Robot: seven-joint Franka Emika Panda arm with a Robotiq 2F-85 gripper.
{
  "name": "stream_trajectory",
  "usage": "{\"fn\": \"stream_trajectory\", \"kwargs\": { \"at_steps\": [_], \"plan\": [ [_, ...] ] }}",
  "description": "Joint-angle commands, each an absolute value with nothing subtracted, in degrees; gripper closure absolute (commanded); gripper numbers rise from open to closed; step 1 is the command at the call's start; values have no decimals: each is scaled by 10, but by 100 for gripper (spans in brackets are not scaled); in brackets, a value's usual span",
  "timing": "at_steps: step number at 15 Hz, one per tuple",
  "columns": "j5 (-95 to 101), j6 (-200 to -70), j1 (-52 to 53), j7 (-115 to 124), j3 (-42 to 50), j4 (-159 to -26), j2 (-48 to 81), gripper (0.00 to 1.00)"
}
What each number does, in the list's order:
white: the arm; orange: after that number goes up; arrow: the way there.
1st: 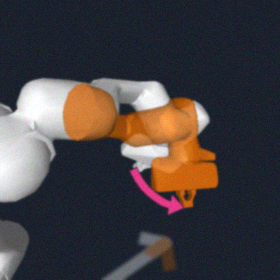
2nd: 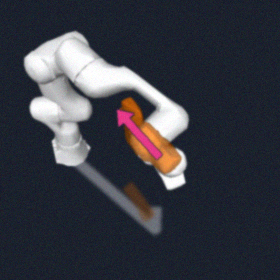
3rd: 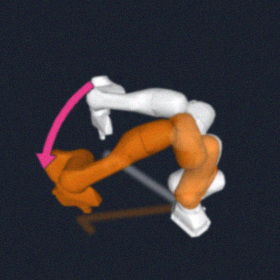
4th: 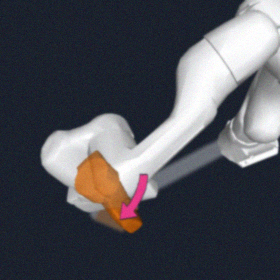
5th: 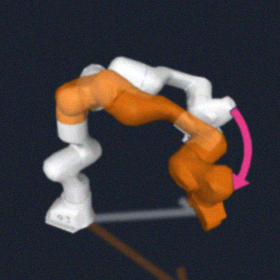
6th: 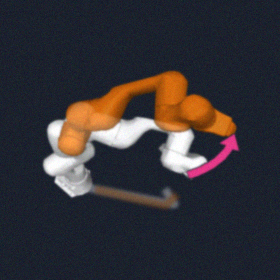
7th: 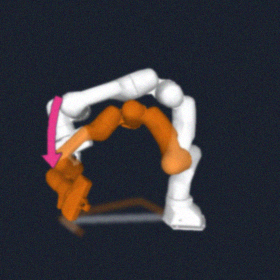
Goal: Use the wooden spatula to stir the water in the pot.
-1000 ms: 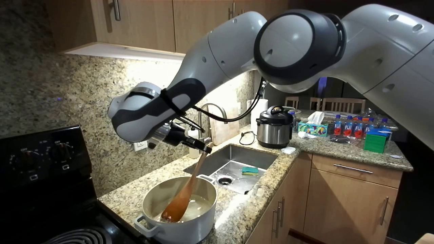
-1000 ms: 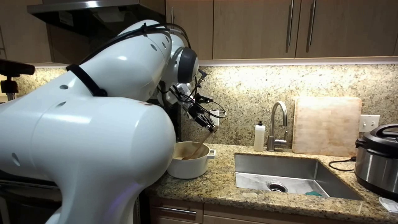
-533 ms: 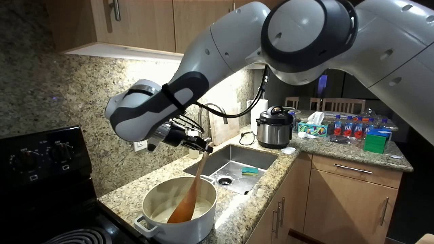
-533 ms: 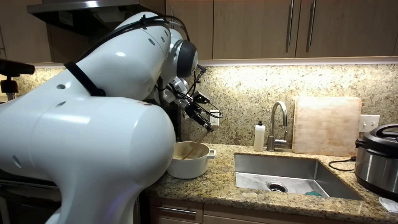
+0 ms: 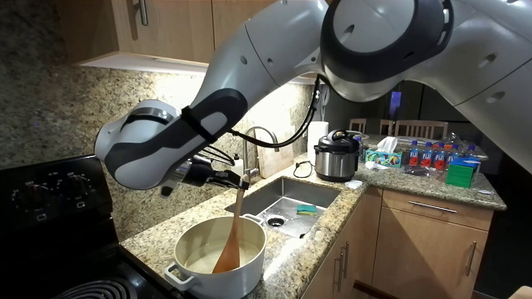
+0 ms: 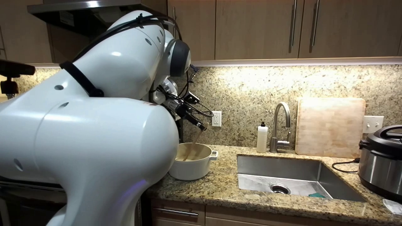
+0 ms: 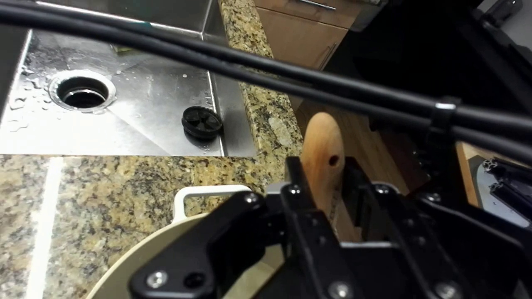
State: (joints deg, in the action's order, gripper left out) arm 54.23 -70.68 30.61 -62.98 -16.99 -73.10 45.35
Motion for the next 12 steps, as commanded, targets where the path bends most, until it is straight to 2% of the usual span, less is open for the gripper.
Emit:
{"fn": "stream_trajectory", "kwargs": {
  "at_steps": [1,12],
  "plan": [
    [544,-718,315,-544,-166,-763,414,93],
    [534,-688,305,-320,-142,-753,400,93]
  ]
}}
